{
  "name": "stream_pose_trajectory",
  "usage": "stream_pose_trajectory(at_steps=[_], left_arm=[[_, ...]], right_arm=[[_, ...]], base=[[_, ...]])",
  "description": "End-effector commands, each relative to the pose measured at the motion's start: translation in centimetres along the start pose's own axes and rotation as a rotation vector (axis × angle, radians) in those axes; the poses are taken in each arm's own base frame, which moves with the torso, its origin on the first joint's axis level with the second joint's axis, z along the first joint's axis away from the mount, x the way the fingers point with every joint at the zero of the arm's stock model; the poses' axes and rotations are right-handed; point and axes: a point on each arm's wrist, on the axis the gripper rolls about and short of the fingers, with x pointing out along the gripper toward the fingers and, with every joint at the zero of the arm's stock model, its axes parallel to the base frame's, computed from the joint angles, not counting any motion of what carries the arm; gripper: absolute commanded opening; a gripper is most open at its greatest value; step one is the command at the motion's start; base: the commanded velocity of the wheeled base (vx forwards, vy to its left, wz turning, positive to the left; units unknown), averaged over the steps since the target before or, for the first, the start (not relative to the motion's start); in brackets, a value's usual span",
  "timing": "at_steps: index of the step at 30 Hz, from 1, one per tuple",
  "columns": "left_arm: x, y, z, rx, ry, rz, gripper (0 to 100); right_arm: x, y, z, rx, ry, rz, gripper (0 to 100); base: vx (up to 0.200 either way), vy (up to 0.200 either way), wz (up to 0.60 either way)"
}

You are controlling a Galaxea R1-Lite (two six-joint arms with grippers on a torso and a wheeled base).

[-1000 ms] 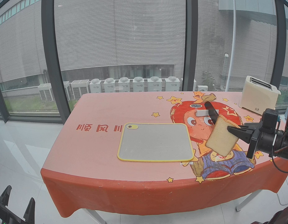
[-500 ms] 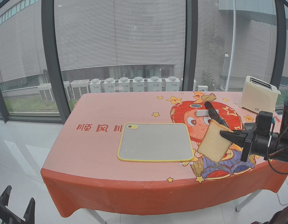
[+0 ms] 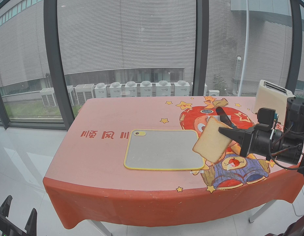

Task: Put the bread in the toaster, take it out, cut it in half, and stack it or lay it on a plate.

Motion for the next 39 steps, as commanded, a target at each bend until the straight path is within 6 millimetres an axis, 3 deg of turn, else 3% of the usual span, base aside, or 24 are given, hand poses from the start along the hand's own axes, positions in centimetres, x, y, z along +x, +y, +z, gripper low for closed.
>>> stream_pose_trajectory(at_steps=[1,8,21,30,39], left_arm=[[0.1,0.0,-0.5,-0.001,0.019,0.001,100],[0.1,0.0,-0.5,-0.001,0.019,0.001,100],[0.1,0.0,-0.5,-0.001,0.019,0.001,100],[0.1,0.0,-0.5,-0.001,0.019,0.001,100],[0.1,0.0,-0.5,0.001,0.019,0.000,100]], right_arm=[[2.3,-0.3,-1.4,0.042,0.039,-0.004,0],[3.6,0.4,-1.4,0.096,-0.036,0.031,0],[4.6,1.0,-1.7,0.148,-0.021,0.059,0],[5.6,1.9,-0.2,0.270,-0.086,0.052,0],[7.2,2.9,-1.1,0.293,-0.076,0.009,0]], base=[[0.000,0.000,0.00],[0.000,0.000,0.00],[0.000,0.000,0.00],[0.000,0.000,0.00],[0.000,0.000,0.00]])
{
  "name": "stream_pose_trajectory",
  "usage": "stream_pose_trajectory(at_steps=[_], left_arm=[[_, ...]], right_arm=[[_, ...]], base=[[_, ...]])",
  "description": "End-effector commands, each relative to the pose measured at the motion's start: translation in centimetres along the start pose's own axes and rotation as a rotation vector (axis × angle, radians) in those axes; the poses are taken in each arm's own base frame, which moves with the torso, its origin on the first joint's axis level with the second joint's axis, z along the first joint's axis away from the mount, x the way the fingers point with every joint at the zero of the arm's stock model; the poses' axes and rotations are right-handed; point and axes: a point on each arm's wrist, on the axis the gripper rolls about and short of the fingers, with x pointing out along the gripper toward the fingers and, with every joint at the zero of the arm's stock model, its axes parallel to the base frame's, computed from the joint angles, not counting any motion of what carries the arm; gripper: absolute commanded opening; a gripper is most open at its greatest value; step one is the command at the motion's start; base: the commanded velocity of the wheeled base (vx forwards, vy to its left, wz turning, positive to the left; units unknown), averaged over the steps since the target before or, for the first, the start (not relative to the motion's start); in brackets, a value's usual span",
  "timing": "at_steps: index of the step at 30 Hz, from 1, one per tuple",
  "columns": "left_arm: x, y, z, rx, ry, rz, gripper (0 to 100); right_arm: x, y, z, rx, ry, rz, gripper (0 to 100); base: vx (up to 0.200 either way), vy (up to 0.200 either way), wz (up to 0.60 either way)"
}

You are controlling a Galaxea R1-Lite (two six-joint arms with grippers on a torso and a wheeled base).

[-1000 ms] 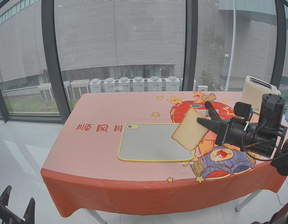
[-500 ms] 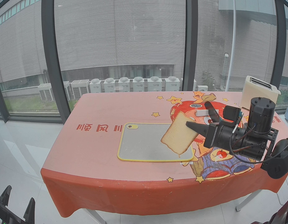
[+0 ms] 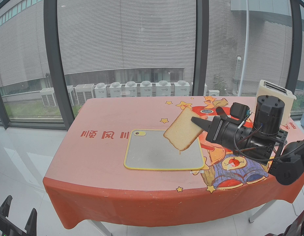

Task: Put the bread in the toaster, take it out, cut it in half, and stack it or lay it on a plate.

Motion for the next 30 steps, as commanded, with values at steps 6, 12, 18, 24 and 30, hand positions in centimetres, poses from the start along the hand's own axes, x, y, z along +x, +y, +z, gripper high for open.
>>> stream_pose_trajectory(at_steps=[6,12,18,24,30], left_arm=[[0.1,0.0,-0.5,0.000,0.019,0.001,100],[0.1,0.0,-0.5,0.001,0.019,0.000,100],[0.1,0.0,-0.5,0.000,0.019,0.001,100],[0.1,0.0,-0.5,0.000,0.019,0.001,100],[0.1,0.0,-0.5,0.000,0.019,0.001,100]], right_arm=[[0.9,1.3,-0.2,0.083,-0.020,0.006,0],[2.0,1.7,-0.5,0.084,-0.031,-0.004,0],[4.2,1.5,-1.4,0.109,-0.043,-0.054,0],[5.5,0.9,-2.2,0.136,-0.049,-0.105,0],[6.1,0.4,-3.2,0.133,-0.022,-0.125,0]], base=[[0.000,0.000,0.00],[0.000,0.000,0.00],[0.000,0.000,0.00],[0.000,0.000,0.00],[0.000,0.000,0.00]])
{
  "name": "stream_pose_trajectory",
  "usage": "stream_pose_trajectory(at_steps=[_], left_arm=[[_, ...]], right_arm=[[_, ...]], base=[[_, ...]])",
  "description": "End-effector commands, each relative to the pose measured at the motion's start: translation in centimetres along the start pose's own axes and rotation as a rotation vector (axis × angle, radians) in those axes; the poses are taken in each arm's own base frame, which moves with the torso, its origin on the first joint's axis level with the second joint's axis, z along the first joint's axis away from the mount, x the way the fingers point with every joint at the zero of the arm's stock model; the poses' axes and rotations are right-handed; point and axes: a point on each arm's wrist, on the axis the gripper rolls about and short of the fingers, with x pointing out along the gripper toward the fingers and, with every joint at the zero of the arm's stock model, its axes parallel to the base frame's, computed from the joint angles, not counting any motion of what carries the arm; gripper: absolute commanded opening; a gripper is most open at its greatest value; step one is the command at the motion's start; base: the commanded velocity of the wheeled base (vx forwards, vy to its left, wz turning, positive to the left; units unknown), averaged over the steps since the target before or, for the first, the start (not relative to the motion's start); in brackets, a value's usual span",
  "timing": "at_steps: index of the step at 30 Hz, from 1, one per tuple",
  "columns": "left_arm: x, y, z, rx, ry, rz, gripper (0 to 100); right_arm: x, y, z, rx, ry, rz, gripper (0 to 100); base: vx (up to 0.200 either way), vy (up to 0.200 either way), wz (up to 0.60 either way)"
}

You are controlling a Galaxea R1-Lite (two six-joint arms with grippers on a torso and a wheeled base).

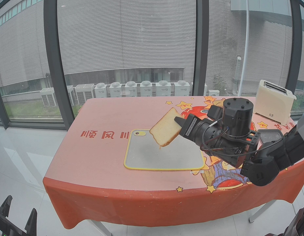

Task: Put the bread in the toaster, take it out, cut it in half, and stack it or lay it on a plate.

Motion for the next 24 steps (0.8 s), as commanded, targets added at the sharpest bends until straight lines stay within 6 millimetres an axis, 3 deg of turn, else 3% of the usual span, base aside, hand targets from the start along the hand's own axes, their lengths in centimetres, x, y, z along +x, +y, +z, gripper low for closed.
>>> stream_pose_trajectory(at_steps=[1,9,24], left_arm=[[0.1,0.0,-0.5,0.001,0.019,0.001,100],[0.1,0.0,-0.5,-0.001,0.019,0.001,100],[0.1,0.0,-0.5,0.001,0.019,0.001,100]], right_arm=[[1.0,-0.8,-1.4,-0.008,0.039,-0.028,0],[2.4,-2.4,-3.3,-0.017,0.089,-0.077,0],[3.9,-3.8,-4.5,-0.021,0.071,-0.093,0]], base=[[0.000,0.000,0.00],[0.000,0.000,0.00],[0.000,0.000,0.00]])
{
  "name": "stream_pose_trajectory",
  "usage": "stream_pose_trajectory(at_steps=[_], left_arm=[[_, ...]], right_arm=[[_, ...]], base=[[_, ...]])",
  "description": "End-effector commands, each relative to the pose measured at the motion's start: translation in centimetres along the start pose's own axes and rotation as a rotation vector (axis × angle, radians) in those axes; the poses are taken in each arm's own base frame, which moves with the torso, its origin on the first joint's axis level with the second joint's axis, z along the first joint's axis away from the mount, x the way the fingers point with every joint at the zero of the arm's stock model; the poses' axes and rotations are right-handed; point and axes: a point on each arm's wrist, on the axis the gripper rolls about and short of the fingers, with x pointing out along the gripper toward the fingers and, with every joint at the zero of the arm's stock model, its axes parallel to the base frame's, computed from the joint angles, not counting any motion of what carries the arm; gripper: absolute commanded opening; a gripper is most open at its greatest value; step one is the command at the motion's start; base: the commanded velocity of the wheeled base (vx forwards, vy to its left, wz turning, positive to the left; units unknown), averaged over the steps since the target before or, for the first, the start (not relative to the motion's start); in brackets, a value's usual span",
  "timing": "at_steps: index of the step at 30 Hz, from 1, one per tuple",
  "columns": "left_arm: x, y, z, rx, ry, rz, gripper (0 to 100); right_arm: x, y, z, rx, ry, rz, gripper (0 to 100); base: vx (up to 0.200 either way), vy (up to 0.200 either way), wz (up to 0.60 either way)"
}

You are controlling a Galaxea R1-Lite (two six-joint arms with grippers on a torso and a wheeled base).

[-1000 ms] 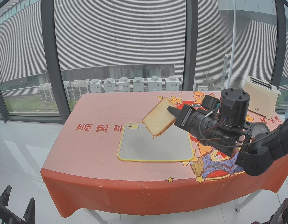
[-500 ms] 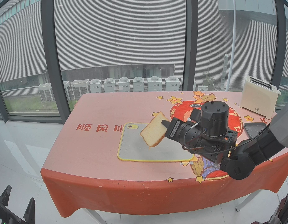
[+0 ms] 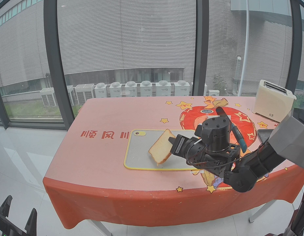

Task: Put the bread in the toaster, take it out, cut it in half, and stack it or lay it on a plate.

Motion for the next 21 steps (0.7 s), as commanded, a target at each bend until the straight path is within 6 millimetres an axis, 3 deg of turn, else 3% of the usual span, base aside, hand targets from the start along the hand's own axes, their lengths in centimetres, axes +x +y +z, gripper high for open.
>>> stream_pose_trajectory(at_steps=[1,12,13,21], left_arm=[[0.14,0.00,-0.49,-0.001,0.019,0.001,100],[0.14,0.00,-0.49,-0.001,0.019,0.001,100],[0.14,0.00,-0.49,-0.001,0.019,0.001,100],[0.14,0.00,-0.49,0.001,0.019,0.000,100]], right_arm=[[1.18,-0.59,-0.52,-0.001,-0.041,-0.004,0],[1.86,-0.87,-0.61,0.001,-0.078,-0.007,0],[1.89,-0.90,-0.65,0.000,-0.076,-0.007,100],[1.36,-1.40,-0.61,-0.042,-0.068,-0.044,100]], base=[[0.000,0.000,0.00],[0.000,0.000,0.00],[0.000,0.000,0.00],[0.000,0.000,0.00]])
